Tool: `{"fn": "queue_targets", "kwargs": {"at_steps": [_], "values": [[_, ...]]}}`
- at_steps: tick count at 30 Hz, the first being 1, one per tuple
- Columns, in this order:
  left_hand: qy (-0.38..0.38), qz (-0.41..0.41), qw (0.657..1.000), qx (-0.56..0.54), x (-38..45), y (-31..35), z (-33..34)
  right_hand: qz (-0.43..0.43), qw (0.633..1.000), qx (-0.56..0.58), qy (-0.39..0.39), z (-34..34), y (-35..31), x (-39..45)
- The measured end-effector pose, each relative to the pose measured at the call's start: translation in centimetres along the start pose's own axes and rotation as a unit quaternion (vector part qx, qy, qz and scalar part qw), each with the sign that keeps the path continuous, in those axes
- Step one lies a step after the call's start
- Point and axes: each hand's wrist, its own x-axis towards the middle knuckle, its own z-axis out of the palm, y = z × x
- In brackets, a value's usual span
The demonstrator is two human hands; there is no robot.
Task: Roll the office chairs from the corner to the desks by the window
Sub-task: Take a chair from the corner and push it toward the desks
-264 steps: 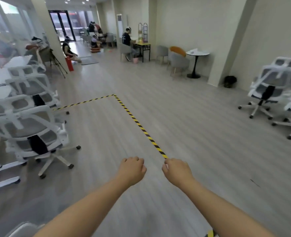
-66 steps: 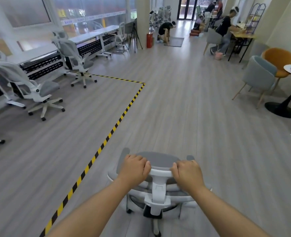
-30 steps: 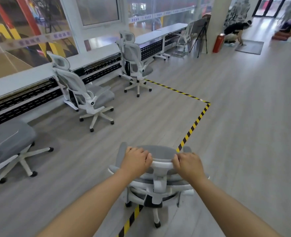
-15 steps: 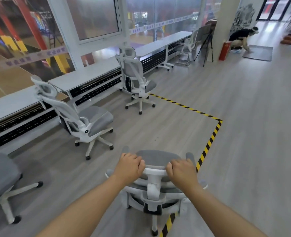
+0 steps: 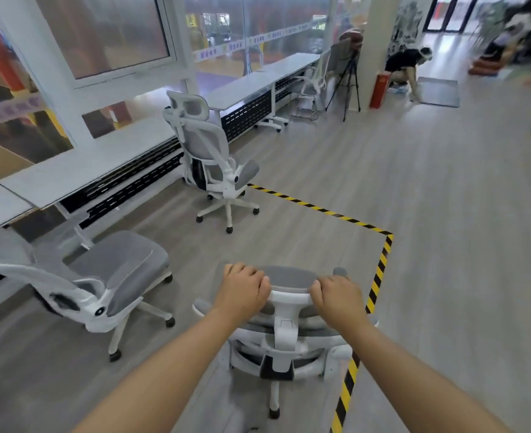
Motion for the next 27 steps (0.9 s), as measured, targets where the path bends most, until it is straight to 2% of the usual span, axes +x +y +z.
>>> {"fn": "queue_targets", "kwargs": {"at_steps": [5,10,16,23,27], "values": [[-0.021,0.056,0.998,-0.021,11.0,-4.3,4.7,0.030,0.999,-0.004,-0.025,2.7,2.3,9.8],[-0.021,0.074,0.997,-0.031,22.1,-6.3,9.3,0.075,0.996,-0.023,-0.035,4.9,5.5,19.2],[-0.046,0.091,0.993,-0.052,35.2,-7.3,14.6,0.116,0.992,-0.058,-0.002,8.2,11.2,29.2],[-0.170,0.120,0.976,-0.067,49.5,-6.1,19.8,0.158,0.986,-0.056,0.025,10.5,18.7,39.9],[-0.183,0.108,0.972,-0.100,55.8,-5.2,22.7,0.192,0.979,-0.067,-0.018,11.2,22.8,45.3]]}}
